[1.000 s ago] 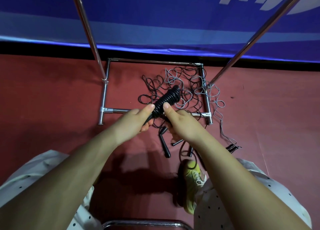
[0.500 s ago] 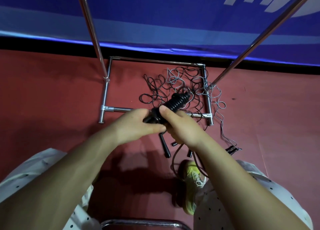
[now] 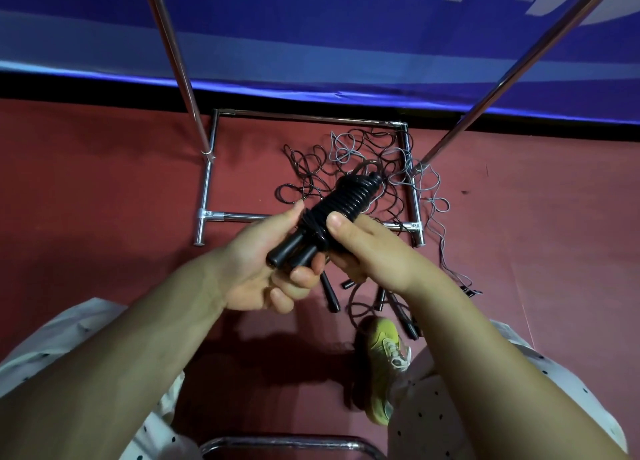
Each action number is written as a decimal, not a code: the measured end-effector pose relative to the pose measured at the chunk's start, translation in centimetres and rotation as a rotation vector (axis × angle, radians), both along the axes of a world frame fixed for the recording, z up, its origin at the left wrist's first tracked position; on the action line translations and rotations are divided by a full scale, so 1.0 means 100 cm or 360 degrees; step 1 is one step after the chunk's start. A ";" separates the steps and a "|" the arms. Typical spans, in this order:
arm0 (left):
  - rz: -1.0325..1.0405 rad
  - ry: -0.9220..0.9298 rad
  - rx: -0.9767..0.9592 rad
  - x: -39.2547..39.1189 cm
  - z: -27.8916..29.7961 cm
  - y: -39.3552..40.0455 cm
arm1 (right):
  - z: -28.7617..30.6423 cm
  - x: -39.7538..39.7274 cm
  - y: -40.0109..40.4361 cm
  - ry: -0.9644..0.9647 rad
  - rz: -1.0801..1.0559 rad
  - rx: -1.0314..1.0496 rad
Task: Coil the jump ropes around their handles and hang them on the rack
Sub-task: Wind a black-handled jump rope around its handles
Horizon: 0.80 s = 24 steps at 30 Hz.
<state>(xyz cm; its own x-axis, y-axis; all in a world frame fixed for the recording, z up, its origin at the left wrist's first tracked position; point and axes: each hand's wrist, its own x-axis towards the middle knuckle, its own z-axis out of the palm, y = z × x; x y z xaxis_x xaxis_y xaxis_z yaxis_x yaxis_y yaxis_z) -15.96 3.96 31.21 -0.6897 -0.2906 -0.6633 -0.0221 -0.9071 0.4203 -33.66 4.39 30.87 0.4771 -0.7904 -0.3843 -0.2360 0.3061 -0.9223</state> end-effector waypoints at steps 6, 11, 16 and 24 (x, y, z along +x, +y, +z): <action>0.0093 -0.0311 -0.0076 -0.004 -0.006 0.003 | -0.006 -0.003 -0.001 0.0499 0.0015 0.0032; 0.0150 -0.0689 -0.0434 -0.013 -0.012 0.007 | -0.012 -0.002 0.002 0.0815 -0.0155 0.0066; 0.0145 -0.0827 -0.0679 -0.020 -0.013 0.008 | -0.011 -0.006 0.008 0.0725 -0.0375 0.0028; 0.0208 -0.1035 -0.1011 -0.034 -0.018 0.017 | -0.010 -0.014 0.023 0.0225 -0.0415 0.0373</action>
<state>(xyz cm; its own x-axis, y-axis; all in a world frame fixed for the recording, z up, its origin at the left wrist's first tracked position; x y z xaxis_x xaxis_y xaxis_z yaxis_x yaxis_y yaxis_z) -19.35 5.68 29.43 -0.1726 -0.7828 -0.5979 -0.3422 -0.5216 0.7816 -35.01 6.64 29.83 0.2010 -0.7609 -0.6170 -0.2423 0.5717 -0.7839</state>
